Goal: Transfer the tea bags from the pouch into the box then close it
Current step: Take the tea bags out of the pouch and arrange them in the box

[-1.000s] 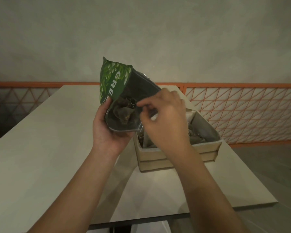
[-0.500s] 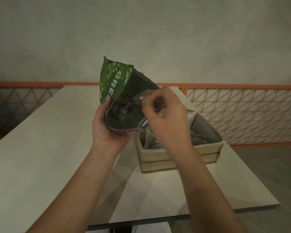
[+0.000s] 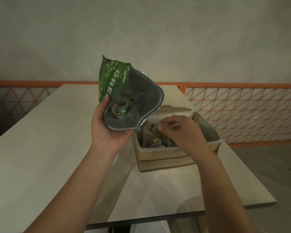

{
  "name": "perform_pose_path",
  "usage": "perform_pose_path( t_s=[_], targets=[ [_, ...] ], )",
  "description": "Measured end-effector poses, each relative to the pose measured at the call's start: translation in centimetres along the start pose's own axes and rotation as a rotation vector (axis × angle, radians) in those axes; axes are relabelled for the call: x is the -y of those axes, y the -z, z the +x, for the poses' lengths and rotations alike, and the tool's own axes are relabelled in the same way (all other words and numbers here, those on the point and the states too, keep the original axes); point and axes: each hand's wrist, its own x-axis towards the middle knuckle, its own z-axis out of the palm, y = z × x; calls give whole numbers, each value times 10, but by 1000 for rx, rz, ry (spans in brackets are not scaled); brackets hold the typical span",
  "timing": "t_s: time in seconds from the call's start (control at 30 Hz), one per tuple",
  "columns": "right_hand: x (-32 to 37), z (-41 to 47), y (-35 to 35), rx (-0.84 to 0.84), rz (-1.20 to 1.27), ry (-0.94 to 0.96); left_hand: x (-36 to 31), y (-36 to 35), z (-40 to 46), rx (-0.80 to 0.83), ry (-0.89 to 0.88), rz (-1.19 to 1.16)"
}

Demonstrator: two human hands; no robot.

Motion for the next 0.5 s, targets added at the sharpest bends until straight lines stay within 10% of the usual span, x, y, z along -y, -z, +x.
perform_pose_path(
  t_s=[0.13, 0.33, 0.5],
  targets=[
    [0, 1, -11, -174, -180, 152, 2, -1, -1, 7, 2, -1],
    [11, -3, -12, 274, -333, 34, 0, -1, -1, 15, -2, 7],
    [36, -12, -11, -219, 295, 163, -1, -4, -4, 48, 2, 24]
  ],
)
